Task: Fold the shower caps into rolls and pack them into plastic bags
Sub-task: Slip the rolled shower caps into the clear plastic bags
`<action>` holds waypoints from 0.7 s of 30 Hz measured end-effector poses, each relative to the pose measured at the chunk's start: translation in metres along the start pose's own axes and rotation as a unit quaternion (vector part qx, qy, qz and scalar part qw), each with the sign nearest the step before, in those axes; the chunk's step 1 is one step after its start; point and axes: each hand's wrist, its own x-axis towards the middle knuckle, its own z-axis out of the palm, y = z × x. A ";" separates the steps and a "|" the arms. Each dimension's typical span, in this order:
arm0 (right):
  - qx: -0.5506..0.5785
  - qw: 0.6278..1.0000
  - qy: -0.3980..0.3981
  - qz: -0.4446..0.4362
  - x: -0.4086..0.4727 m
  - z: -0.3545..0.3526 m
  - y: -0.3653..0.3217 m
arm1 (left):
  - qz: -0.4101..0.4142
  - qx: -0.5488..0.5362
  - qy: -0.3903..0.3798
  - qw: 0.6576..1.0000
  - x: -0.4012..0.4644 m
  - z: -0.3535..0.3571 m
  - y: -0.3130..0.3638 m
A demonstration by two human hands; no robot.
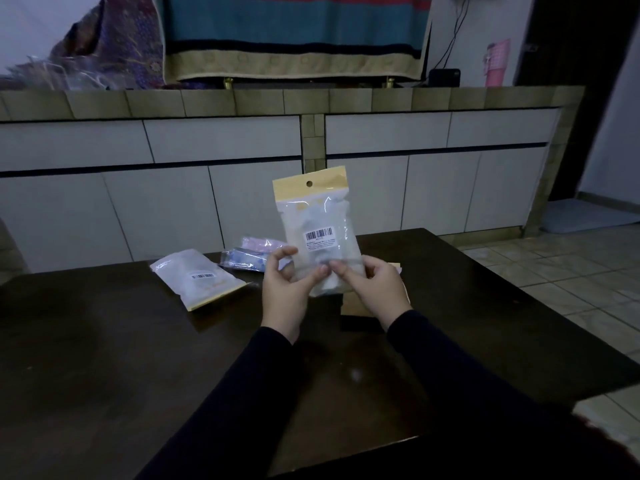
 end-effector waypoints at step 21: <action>0.004 1.000 0.024 0.008 0.011 -0.005 0.002 | -0.105 -0.002 -0.066 0.992 0.006 -0.017 0.009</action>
